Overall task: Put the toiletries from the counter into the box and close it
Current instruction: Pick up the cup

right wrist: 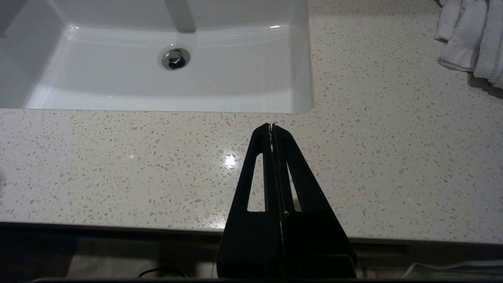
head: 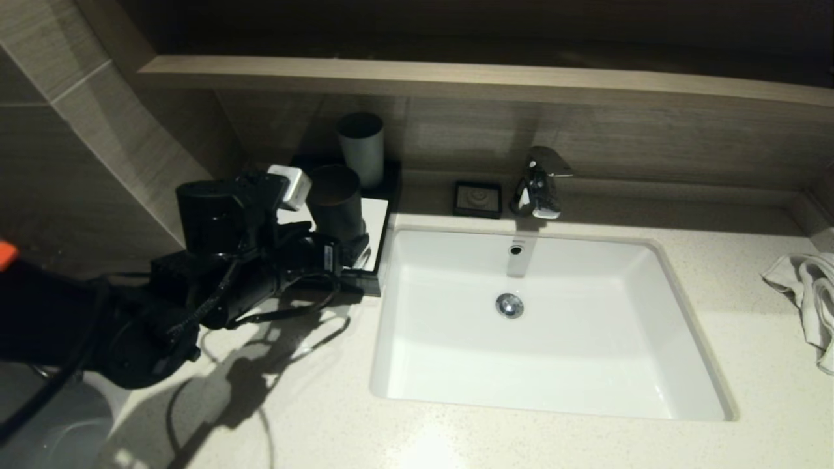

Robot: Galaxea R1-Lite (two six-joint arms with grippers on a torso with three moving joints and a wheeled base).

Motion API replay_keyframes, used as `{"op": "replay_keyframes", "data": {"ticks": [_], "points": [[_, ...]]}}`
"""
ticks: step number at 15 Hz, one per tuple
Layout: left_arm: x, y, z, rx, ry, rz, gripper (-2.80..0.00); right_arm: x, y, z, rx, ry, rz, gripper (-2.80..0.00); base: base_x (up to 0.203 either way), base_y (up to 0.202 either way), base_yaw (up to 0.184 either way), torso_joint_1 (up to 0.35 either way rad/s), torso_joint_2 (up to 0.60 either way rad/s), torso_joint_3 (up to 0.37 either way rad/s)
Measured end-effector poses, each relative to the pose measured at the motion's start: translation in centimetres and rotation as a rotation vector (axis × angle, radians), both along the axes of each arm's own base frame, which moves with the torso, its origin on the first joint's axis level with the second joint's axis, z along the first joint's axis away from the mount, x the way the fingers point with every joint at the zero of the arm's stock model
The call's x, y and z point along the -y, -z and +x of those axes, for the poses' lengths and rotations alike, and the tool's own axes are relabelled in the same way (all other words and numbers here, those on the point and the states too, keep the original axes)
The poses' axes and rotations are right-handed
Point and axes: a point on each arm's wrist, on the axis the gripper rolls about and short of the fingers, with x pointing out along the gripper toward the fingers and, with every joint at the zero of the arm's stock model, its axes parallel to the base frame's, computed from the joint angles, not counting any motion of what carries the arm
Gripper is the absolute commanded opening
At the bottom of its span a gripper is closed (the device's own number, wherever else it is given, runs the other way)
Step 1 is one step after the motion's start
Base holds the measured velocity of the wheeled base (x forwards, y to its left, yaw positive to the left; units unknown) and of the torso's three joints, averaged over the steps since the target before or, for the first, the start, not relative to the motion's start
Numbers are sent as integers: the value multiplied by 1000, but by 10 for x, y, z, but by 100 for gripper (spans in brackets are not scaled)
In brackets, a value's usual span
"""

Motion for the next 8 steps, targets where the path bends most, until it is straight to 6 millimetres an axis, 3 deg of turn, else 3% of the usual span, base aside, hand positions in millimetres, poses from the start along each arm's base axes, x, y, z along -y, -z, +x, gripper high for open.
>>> {"op": "replay_keyframes", "data": {"ticks": [8], "points": [[3,3,7,75,4,44,0,0,0,0,0,0,0,-280,0,0,0,0,0,0]]}}
